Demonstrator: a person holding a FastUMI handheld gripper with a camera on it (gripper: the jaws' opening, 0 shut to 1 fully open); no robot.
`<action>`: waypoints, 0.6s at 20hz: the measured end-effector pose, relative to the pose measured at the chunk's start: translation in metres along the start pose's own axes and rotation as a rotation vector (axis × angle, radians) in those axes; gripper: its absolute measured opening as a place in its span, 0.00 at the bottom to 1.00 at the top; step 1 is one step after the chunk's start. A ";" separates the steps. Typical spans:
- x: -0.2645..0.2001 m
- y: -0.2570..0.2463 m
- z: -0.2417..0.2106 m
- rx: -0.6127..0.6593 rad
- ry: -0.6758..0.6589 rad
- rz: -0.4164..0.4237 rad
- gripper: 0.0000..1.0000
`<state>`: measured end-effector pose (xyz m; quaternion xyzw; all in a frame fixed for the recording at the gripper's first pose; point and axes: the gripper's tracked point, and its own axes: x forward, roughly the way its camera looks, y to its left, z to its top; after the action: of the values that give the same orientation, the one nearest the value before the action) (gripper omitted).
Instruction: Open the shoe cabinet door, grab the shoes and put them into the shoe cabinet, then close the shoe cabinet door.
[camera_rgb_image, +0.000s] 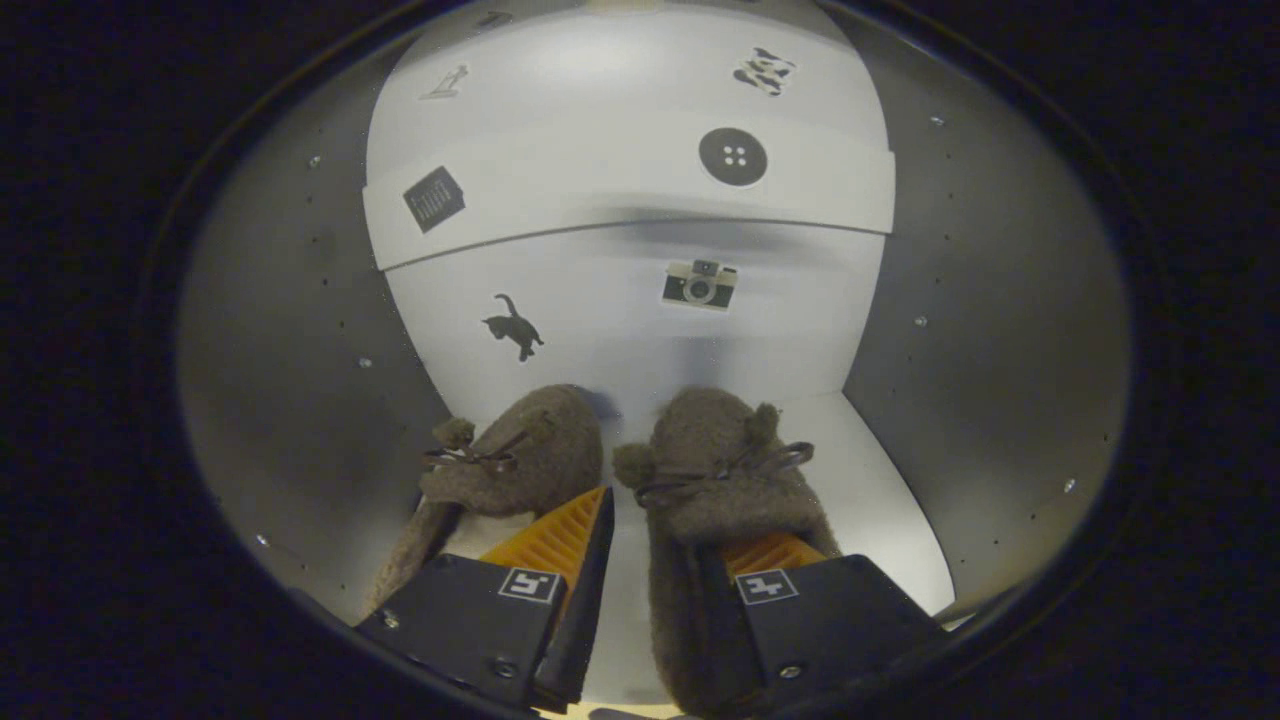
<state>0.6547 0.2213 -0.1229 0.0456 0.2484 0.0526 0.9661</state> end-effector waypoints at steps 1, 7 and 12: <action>-0.008 0.001 0.001 0.000 -0.014 0.012 0.54; -0.066 0.006 -0.011 -0.021 -0.125 0.026 0.79; -0.143 0.012 -0.031 -0.062 -0.225 0.055 0.79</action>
<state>0.5143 0.2175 -0.0804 0.0280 0.1355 0.0813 0.9870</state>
